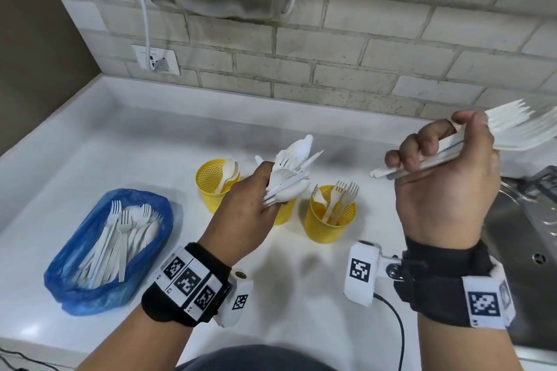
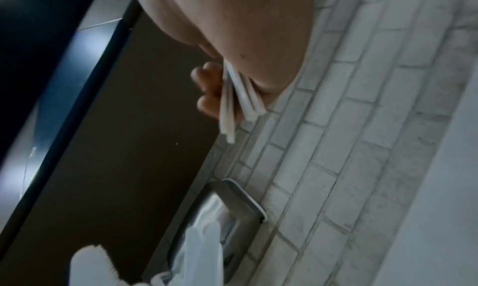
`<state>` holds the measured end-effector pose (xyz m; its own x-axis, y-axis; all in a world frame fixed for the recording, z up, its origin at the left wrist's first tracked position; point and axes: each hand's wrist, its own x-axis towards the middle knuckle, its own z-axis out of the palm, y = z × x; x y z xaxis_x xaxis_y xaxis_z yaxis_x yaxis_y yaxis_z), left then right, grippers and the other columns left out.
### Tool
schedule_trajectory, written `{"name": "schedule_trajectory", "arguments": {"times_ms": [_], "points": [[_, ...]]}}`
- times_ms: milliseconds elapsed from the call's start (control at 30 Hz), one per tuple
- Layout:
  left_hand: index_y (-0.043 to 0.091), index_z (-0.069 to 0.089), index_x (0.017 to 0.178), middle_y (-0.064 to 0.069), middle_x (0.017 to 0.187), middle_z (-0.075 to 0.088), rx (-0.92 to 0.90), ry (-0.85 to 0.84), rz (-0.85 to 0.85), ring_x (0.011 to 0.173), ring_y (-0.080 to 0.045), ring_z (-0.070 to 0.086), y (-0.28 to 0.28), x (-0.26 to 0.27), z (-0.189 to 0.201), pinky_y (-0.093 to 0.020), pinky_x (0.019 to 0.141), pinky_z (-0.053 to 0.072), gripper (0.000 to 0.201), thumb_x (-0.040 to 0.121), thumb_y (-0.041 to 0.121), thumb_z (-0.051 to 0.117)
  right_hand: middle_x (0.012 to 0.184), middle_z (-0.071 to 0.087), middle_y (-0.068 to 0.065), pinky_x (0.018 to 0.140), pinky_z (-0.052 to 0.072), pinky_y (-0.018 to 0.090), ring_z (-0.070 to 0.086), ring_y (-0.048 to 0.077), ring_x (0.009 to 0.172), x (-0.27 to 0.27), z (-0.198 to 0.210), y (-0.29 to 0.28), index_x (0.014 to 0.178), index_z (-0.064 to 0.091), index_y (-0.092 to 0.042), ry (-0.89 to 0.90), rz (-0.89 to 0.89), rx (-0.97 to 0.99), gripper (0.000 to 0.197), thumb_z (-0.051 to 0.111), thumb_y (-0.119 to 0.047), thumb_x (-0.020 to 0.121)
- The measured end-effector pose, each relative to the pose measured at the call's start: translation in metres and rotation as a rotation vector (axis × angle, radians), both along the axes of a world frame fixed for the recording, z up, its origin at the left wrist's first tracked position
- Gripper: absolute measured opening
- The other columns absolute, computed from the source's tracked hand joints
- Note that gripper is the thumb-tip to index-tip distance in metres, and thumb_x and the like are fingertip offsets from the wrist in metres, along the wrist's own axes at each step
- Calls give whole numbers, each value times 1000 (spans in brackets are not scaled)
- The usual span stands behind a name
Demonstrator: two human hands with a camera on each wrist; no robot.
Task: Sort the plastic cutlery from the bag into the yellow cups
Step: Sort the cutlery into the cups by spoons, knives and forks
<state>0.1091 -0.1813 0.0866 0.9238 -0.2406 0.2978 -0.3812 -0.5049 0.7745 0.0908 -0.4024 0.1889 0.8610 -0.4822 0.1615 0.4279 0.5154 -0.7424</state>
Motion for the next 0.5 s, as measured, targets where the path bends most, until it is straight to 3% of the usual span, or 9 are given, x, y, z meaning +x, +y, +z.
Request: {"name": "schedule_trajectory", "arguments": {"times_ms": [100, 200, 267, 367, 433, 500], "points": [[32, 48, 127, 2, 90, 69, -1, -1, -5, 77, -17, 64, 0, 1, 1, -45, 68, 51, 45, 93, 8, 64, 65, 30, 1, 50, 28, 24, 26, 16, 48, -1, 0, 8, 92, 54, -21, 13, 35, -89, 22, 42, -27, 109], [33, 49, 126, 2, 89, 68, 0, -13, -12, 77, -18, 63, 2, 0, 1, -45, 67, 51, 44, 93, 8, 64, 63, 28, 1, 48, 19, 27, 22, 16, 50, 0, -6, 14, 82, 60, -17, 47, 130, -196, 26, 50, -25, 104], [28, 51, 122, 2, 87, 67, 29, -29, -13, 74, -19, 62, 2, 0, 1, -46, 65, 51, 38, 93, 7, 64, 62, 34, 4, 49, 20, 29, 22, 19, 51, 0, -10, 18, 75, 62, -15, 74, 164, -307, 25, 56, -23, 98], [22, 52, 120, 0, 84, 66, 165, -77, 16, 72, -24, 60, 4, -1, 5, -43, 61, 50, 34, 90, 7, 61, 56, 34, 3, 48, 25, 27, 24, 19, 49, -6, -10, 22, 71, 68, -18, 86, 236, -618, 21, 68, -18, 92], [21, 53, 121, -1, 86, 67, 251, -135, 38, 72, -27, 62, 5, -2, 9, -40, 57, 49, 34, 89, 10, 59, 53, 35, 1, 49, 28, 24, 29, 14, 49, -10, -8, 21, 70, 66, -9, 106, 271, -917, 25, 72, -12, 94], [20, 54, 123, -1, 89, 68, 294, -181, 42, 72, -29, 63, 6, -3, 12, -40, 53, 50, 37, 87, 13, 55, 51, 33, -2, 49, 30, 21, 30, 9, 48, -12, -6, 22, 69, 66, -12, 123, 288, -1167, 24, 76, -12, 90]]}}
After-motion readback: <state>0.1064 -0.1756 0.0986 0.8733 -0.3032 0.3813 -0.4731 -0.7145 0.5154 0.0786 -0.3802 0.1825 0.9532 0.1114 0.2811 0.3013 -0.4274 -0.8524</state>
